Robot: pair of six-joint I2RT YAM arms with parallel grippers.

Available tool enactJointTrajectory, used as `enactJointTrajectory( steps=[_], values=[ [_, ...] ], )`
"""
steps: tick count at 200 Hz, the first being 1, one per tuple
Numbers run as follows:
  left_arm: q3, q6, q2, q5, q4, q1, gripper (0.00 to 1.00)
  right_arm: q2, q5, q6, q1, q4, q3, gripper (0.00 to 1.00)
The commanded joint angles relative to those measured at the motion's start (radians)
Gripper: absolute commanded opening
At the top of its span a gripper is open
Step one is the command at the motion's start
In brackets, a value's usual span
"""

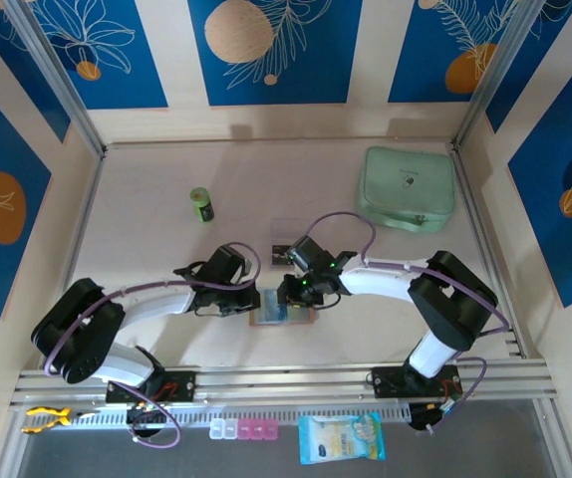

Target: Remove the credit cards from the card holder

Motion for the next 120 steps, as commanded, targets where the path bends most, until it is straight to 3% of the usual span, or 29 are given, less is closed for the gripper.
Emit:
enactJointTrajectory(
  steps=[1,120],
  values=[
    [0.035,0.017,-0.026,-0.005,-0.023,-0.006,0.06,-0.037,0.017,-0.011,0.008,-0.031,0.026,0.25],
    [0.034,-0.005,0.052,0.027,0.044,-0.032,0.05,-0.044,-0.003,-0.004,0.004,-0.002,0.01,0.26]
  ],
)
